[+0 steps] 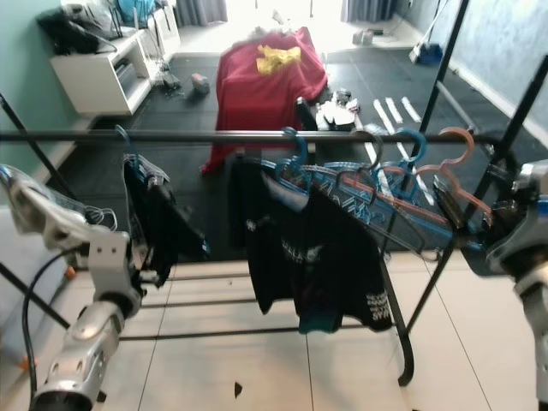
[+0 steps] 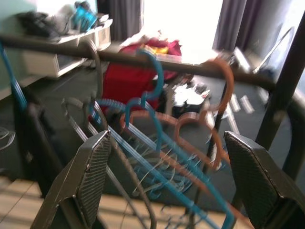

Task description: Hang hanger

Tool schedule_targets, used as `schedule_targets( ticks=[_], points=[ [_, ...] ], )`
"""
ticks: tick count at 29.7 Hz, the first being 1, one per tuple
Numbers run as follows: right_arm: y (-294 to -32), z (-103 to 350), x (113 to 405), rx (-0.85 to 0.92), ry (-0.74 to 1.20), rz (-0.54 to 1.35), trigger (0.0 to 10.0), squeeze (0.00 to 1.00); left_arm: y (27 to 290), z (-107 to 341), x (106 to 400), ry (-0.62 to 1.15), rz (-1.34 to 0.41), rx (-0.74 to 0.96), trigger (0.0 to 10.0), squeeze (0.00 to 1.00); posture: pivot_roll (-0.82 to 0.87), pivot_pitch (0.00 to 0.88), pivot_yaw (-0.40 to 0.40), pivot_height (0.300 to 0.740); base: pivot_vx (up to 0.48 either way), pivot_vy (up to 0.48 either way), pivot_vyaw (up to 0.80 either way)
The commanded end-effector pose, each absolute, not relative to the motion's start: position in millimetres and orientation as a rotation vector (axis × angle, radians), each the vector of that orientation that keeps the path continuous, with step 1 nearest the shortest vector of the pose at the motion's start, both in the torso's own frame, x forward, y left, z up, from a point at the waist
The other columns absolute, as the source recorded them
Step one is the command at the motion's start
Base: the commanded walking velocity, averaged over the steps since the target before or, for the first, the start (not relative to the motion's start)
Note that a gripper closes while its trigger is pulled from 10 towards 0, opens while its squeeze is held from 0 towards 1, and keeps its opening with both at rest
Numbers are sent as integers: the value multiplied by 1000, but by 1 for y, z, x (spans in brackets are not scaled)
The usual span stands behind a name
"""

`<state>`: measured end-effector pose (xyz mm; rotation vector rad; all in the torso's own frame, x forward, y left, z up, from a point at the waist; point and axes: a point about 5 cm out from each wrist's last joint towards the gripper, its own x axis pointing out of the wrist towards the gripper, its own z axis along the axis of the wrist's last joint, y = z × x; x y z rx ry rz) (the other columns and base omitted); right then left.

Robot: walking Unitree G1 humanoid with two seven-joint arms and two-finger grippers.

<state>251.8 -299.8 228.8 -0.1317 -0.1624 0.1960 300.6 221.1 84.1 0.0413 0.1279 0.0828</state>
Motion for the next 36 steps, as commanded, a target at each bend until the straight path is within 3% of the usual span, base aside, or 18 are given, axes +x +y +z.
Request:
schedule_targets(
  ticks=[1,5,23,25,36],
  points=[
    [-296,227,253,-124,-148,234,10000,0,226,80,297,151,92,70,10000,0,-102,99,-25,740,0,-465,0],
    [-292,225,253,-101,-144,275,10000,0,226,80,297,148,105,50,10000,0,-101,98,-25,740,0,-465,0],
    [-254,217,278,88,-147,579,10000,0,226,82,299,134,117,45,10000,0,-91,117,-19,740,0,0,0],
    [-237,210,290,122,-112,683,10000,0,230,89,302,120,130,54,10000,0,-78,130,-15,740,0,0,0],
    [-213,205,321,65,-69,712,10000,0,234,146,325,-50,119,109,10000,0,-14,188,-9,740,0,0,0]
  ],
)
